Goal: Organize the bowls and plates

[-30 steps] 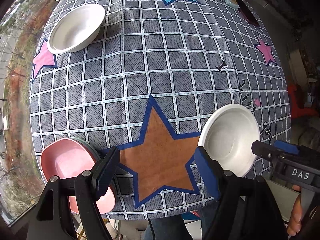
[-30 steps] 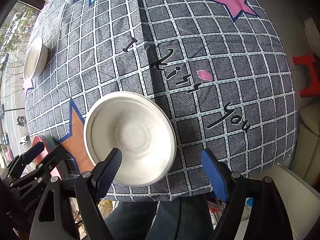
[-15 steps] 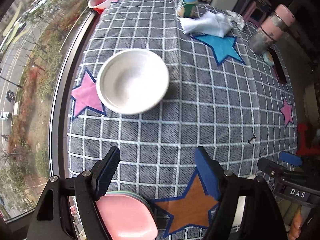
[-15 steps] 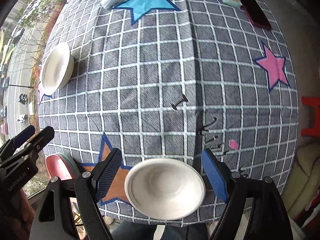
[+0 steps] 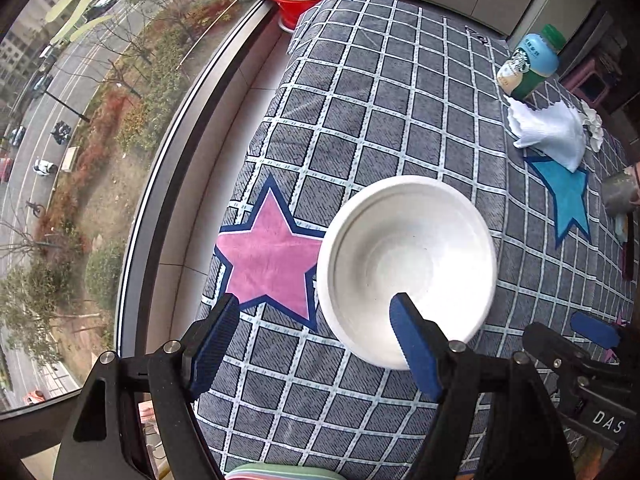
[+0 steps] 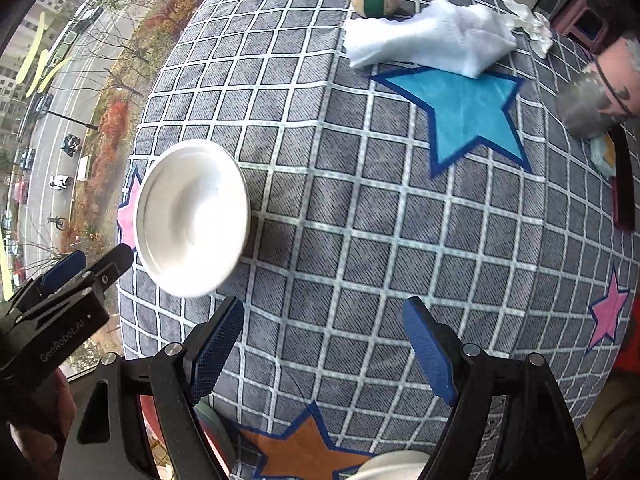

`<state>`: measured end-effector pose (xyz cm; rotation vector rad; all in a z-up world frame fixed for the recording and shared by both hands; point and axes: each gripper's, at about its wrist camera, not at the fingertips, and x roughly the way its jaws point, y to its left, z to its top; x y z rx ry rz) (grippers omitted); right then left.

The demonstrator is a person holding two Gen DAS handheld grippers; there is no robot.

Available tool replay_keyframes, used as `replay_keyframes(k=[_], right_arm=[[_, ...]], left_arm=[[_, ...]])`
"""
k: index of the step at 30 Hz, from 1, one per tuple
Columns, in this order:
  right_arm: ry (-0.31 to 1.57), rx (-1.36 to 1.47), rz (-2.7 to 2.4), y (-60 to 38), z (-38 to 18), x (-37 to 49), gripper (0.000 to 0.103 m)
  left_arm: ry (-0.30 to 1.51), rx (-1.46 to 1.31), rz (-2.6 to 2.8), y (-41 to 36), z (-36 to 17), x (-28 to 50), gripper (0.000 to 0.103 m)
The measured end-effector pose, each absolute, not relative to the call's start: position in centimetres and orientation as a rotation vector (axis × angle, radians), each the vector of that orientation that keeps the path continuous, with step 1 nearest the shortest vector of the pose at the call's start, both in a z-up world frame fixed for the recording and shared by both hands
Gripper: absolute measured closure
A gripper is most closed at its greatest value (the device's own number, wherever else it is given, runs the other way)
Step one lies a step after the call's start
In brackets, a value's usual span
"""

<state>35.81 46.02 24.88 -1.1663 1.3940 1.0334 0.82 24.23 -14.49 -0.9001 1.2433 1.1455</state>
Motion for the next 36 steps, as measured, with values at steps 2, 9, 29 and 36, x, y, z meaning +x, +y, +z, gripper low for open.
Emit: replay_keyframes(k=[2,9,29,36], right_arm=[[1.404,-1.169,1.039,47.7,23.6,35.5,0.020],[1.418,-1.204,1.041,50.1,19.3,33.9,0.020],[1.537,-1.208,1.036,41.4,17.9,35.3,0.086],[1.572,-1.208,0.956,33.1,19.6,38.3,0.086]], left_arm=[[1.265,-0.896,1.144,25.2,-15.7,0.9,0.023],[1.319,-0.882,1.145,27.3,-19.1,1.4,0.023],[1.392,-0.838,0.899,21.5,-21.3,7.4,0.068],[1.423,-0.836,0.823,14.9,-21.9,9.5,0.065]])
